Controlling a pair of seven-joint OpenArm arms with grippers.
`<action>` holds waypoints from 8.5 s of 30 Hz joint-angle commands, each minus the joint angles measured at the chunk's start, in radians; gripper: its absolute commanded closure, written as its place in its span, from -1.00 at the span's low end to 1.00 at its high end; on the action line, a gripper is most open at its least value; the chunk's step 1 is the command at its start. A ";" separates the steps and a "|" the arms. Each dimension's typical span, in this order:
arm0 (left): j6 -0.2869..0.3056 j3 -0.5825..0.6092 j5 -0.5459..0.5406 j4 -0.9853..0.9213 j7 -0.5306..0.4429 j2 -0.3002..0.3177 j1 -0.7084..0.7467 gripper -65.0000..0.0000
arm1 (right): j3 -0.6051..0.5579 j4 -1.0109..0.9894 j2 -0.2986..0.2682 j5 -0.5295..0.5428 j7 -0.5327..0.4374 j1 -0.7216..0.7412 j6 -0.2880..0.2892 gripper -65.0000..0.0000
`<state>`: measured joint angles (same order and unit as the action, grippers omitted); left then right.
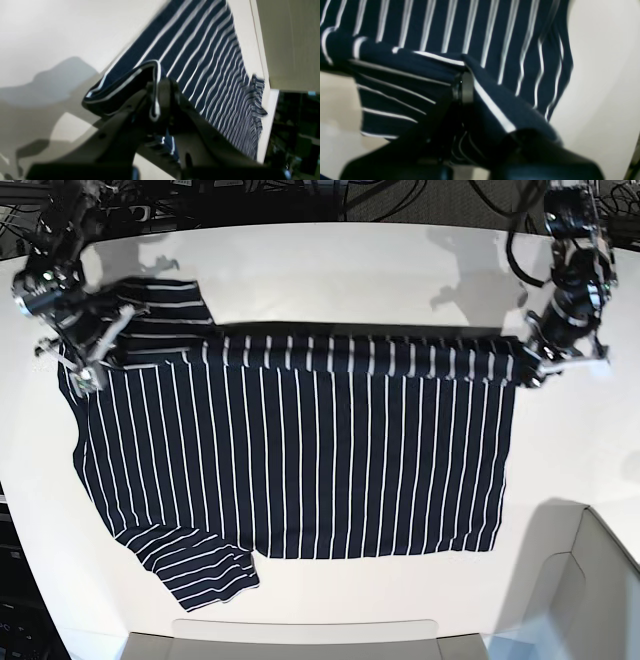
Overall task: Fold the T-shirt properly
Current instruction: 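Lift both shoulder corners and fold them over toward the hem, then release the folded edge and pull both grippers back toward the collar, then reach the right gripper to the sleeve and hem corner and grasp, then move the left gripper to the hem corner nearest it and grasp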
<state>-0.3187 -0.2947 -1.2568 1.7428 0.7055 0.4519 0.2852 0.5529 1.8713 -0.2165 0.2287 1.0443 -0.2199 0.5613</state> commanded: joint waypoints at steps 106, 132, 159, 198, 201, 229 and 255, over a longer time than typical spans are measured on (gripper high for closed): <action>0.344 0.644 0.444 -0.729 -0.137 0.160 -0.040 1.00 | -0.208 -0.404 -0.039 -0.217 -0.037 0.138 -0.002 1.00; 0.385 0.025 0.441 0.127 -0.042 0.144 0.544 1.00 | -0.207 -0.235 -0.050 -0.208 -0.039 -0.065 -0.001 1.00; 0.389 0.071 0.526 0.220 0.345 -0.002 0.177 1.00 | -0.072 -0.055 0.030 -0.211 0.092 -0.194 -0.001 1.00; 0.389 0.068 0.524 0.220 0.343 -0.052 0.173 1.00 | -0.215 -0.882 -0.041 -0.388 -0.220 0.606 -0.010 0.45; 0.389 0.064 0.526 0.220 0.343 -0.052 0.171 1.00 | -0.215 -0.750 -0.041 -0.386 -0.117 0.537 -0.002 0.45; 0.389 0.071 0.524 0.217 0.343 -0.068 0.128 1.00 | -0.035 -0.804 -0.064 -0.383 -0.172 0.752 -0.002 0.04; 0.389 0.071 0.520 0.219 0.346 -0.074 0.131 1.00 | 0.077 -1.288 -0.114 -0.391 -0.530 0.844 -0.010 0.04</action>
<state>0.0677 -0.2176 -0.7261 1.9453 1.0657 0.3683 0.4183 0.6308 0.5735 -0.3164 -0.1734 0.5259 0.5999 0.5465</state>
